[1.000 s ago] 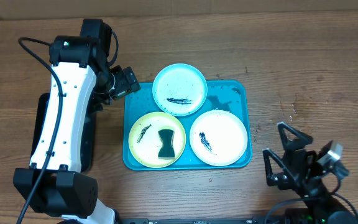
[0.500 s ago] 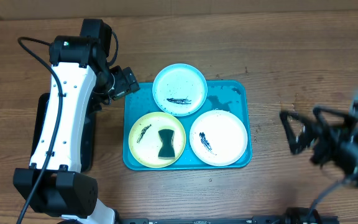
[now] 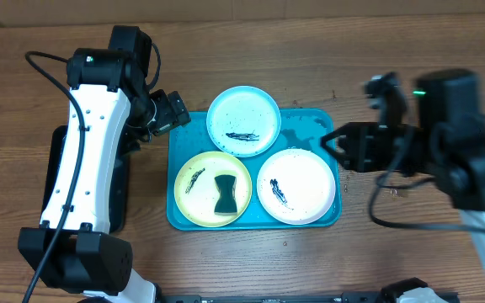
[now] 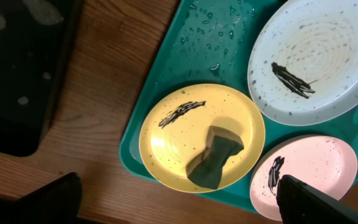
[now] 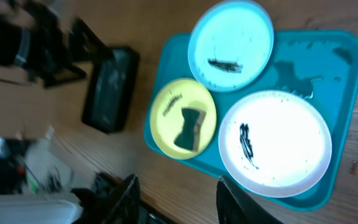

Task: Clean dirty plates on tray and stack at the side
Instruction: 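Move the right gripper to the yellow plate's right rim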

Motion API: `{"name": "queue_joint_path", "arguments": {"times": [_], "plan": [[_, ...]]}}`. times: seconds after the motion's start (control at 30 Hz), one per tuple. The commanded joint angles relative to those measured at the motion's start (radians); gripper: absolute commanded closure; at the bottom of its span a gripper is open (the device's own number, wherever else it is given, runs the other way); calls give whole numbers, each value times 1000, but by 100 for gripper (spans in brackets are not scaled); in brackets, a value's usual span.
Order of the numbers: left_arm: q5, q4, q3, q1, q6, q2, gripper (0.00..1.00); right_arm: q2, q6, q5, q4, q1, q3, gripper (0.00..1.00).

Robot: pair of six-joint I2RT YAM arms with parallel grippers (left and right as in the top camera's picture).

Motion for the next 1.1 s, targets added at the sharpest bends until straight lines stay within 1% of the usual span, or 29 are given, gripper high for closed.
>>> {"name": "queue_joint_path", "arguments": {"times": [0.0,0.03,0.1,0.27,0.4,0.5,0.63,0.83,1.07], "plan": [[18,-2,15,-1,11,-9,0,103,88,215,30,167,-35,51],[18,-2,15,-1,11,-9,0,126,96,239,39,194,-39,46],[18,-2,15,-1,11,-9,0,188,120,294,61,259,-46,44],[18,-3,15,-1,11,-9,0,346,219,431,136,369,-47,43],[18,-2,15,-1,12,-9,0,465,257,428,219,392,-47,43],[18,-2,15,-1,12,-9,0,519,257,425,244,392,-47,45],[18,-2,15,-1,12,-9,0,589,257,426,289,418,-57,54],[17,-2,15,-1,12,-9,0,603,256,426,365,447,-129,56],[18,-2,15,-1,12,-9,0,603,227,426,558,477,-280,56]]}}
